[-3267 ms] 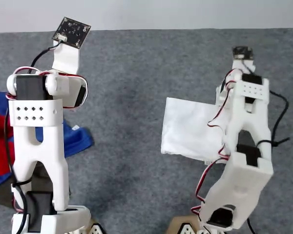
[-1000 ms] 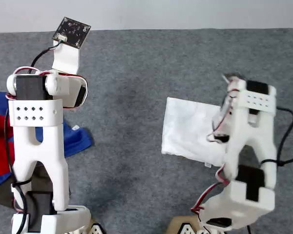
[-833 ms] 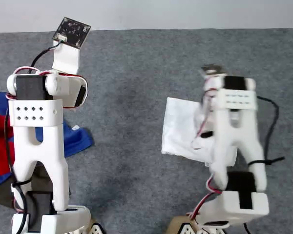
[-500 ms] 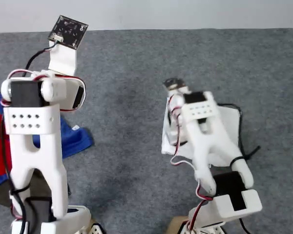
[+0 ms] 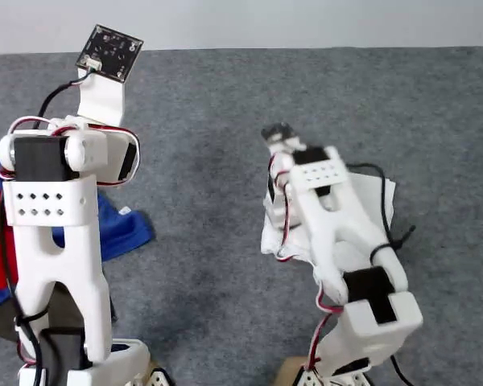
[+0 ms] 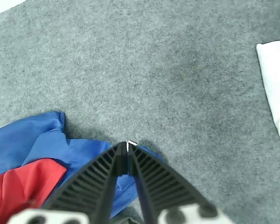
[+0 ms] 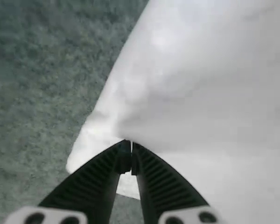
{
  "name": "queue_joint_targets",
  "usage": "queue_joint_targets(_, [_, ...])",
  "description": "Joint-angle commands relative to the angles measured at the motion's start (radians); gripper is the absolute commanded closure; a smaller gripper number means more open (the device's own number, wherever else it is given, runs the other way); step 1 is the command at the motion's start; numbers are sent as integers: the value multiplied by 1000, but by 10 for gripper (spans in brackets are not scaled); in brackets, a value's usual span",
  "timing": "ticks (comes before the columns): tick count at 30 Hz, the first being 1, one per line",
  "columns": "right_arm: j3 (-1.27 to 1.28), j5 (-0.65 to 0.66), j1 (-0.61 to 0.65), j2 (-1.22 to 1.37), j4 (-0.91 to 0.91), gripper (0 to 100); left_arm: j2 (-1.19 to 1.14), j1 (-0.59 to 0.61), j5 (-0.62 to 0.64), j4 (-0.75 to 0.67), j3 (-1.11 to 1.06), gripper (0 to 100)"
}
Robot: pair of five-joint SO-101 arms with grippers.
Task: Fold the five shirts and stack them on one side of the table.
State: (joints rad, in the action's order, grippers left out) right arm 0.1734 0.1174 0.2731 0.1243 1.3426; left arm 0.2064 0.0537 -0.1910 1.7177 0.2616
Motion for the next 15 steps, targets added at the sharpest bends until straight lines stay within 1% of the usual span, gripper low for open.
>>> queue_joint_targets(1, [-138,-6,-64,-140,93,988,35,8,-8,12,4,992])
queue_joint_targets(4, [-146,-3,-153,-183,96,987,34,8,-8,12,4,992])
queue_joint_targets(8, [-132,-9,-271,-173,94,970,28,8,-8,12,4,992])
queue_joint_targets(11, [-126,-23,-331,-128,94,875,25,6,-8,8,4,992])
queue_joint_targets(15, [-130,-210,-389,-31,94,731,25,5,-8,8,4,992])
